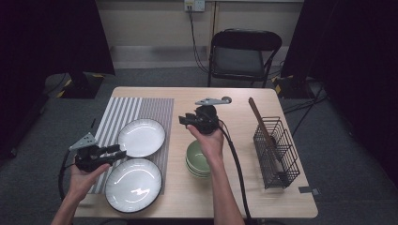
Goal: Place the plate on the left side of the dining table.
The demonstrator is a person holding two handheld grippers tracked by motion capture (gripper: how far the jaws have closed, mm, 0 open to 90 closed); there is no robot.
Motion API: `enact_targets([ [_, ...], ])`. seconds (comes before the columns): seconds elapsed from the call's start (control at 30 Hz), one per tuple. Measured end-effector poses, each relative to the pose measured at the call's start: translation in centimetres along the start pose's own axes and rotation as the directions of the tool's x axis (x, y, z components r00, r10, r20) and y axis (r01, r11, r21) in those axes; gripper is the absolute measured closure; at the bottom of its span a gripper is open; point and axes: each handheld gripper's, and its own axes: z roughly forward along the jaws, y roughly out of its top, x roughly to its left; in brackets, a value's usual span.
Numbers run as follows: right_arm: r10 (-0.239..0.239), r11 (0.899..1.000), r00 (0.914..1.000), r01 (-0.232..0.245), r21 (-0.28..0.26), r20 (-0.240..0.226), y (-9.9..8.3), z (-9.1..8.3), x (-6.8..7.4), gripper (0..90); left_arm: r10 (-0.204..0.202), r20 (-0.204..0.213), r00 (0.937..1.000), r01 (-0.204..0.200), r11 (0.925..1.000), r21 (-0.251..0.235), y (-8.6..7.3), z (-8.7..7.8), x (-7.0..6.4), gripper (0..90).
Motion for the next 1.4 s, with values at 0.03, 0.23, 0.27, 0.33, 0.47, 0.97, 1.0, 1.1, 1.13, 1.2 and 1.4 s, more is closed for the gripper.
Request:
enact_targets([
  [0.03,0.000,1.000,1.0000,0.000,0.006,0.008,-0.2,-0.2,-0.2,64.5,-0.002,0.011,0.9999,0.002,1.0000,0.003,-0.1,0.2,-0.3,50.7],
  [0.23,-0.021,0.998,0.9962,0.016,0.059,0.084,-2.3,-1.9,-1.7,62.7,0.052,0.029,0.9982,-0.053,0.9983,0.026,-0.6,0.4,-3.1,49.0],
  [0.27,-0.025,0.998,0.9956,0.019,0.063,0.090,-2.5,-2.0,-1.8,62.6,0.045,0.041,0.9982,-0.046,0.9986,0.025,-0.7,0.5,-3.6,48.9],
  [0.33,-0.020,0.997,0.9959,0.013,0.074,0.088,-3.2,-2.4,-2.4,62.6,0.057,0.051,0.9971,-0.058,0.9979,0.028,-0.7,0.7,-4.1,48.6],
  [0.47,-0.015,0.996,0.9949,0.006,0.090,0.100,-4.5,-3.1,-3.2,63.0,0.068,0.050,0.9964,-0.071,0.9956,0.061,-0.8,2.3,-4.0,49.7],
  [0.97,-0.087,0.993,0.9945,0.082,0.085,0.058,-7.6,-5.2,-4.7,82.2,0.116,0.162,0.9799,-0.122,0.9922,0.025,3.3,6.8,-6.9,59.8],
  [1.0,-0.093,0.994,0.9933,0.089,0.069,0.068,-7.7,-5.3,-4.7,84.5,0.118,0.173,0.9778,-0.124,0.9920,0.024,3.7,7.3,-7.3,61.2],
  [1.1,-0.094,0.994,0.9944,0.091,0.055,0.048,-7.8,-5.4,-5.0,84.9,0.148,0.192,0.9702,-0.152,0.9884,0.007,5.1,8.8,-8.8,66.9],
  [1.13,-0.085,0.995,0.9957,0.083,0.052,0.038,-7.8,-5.4,-5.2,84.6,0.151,0.205,0.9670,-0.153,0.9882,-0.006,5.4,9.0,-9.0,67.0],
  [1.2,-0.073,0.996,0.9971,0.072,0.060,0.020,-7.9,-5.3,-5.5,83.6,0.158,0.220,0.9626,-0.156,0.9874,-0.024,6.2,9.9,-9.7,67.9],
  [1.4,-0.110,0.993,0.9939,0.109,0.040,0.012,-8.0,-5.3,-5.5,84.8,0.099,0.278,0.9555,-0.086,0.9946,-0.058,7.6,12.2,-10.1,68.2],
])
